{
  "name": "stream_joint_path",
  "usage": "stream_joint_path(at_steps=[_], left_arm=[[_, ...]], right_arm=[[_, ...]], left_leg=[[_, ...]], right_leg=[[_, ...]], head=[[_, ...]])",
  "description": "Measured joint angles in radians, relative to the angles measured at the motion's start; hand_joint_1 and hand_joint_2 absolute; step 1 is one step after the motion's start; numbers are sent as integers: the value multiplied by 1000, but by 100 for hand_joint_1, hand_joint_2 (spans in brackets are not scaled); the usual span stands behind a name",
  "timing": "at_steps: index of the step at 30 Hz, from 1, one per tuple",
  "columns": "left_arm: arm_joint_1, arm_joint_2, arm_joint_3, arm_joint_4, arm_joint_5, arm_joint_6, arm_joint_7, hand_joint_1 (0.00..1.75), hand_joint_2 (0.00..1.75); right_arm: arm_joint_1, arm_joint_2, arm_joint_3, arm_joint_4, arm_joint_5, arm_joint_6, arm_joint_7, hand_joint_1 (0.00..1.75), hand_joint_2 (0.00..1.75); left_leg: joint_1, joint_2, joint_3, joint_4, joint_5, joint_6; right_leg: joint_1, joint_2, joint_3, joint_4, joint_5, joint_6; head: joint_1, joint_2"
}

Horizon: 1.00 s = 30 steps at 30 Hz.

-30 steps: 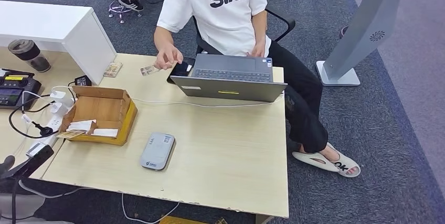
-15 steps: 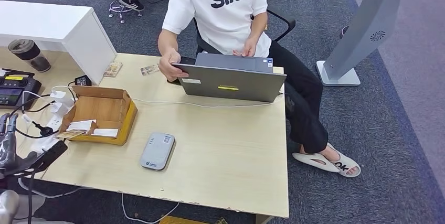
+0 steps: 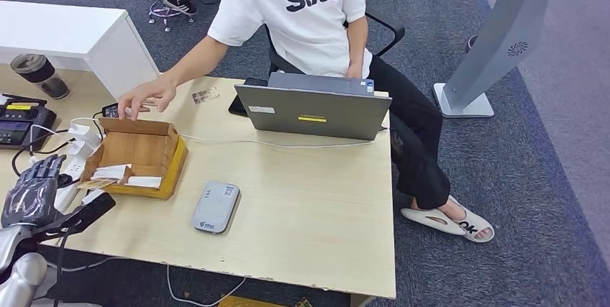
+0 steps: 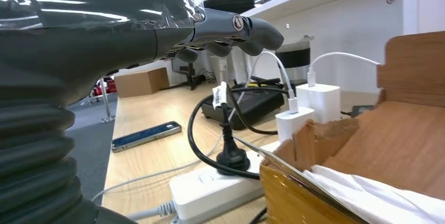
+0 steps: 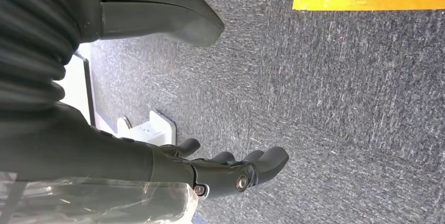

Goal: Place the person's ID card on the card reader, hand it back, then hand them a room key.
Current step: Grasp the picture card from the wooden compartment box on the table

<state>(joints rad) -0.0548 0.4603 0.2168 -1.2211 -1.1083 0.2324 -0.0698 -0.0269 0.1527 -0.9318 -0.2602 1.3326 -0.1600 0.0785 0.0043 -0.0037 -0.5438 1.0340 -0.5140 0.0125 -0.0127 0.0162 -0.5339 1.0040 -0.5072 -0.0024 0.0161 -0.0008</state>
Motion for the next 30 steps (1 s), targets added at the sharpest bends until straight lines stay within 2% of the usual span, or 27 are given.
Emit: stream_joint_path(at_steps=[9,14,18,28,30], left_arm=[[-19,4,-51,0,38,-38,-3,4,175],[-25,16,-64,0,39,-43,0,0,175],[-30,20,-70,0,39,-47,8,15,175],[-50,26,-92,0,32,-47,16,16,175],[-52,26,-96,0,32,-47,16,21,175]], right_arm=[[-1,-3,-1,0,10,0,-2,0,175],[-1,-3,-1,0,18,1,-4,0,175],[-1,-3,-1,0,18,1,-6,0,175],[-2,-4,-1,4,19,1,-11,0,175],[-2,-4,-1,5,19,1,-11,0,175]], left_leg=[[0,0,0,0,0,0],[0,0,0,0,0,0],[0,0,0,0,0,0],[0,0,0,0,0,0],[0,0,0,0,0,0]], right_leg=[[0,0,0,0,0,0],[0,0,0,0,0,0],[0,0,0,0,0,0],[0,0,0,0,0,0],[0,0,0,0,0,0]], head=[[0,0],[0,0],[0,0],[0,0],[0,0]])
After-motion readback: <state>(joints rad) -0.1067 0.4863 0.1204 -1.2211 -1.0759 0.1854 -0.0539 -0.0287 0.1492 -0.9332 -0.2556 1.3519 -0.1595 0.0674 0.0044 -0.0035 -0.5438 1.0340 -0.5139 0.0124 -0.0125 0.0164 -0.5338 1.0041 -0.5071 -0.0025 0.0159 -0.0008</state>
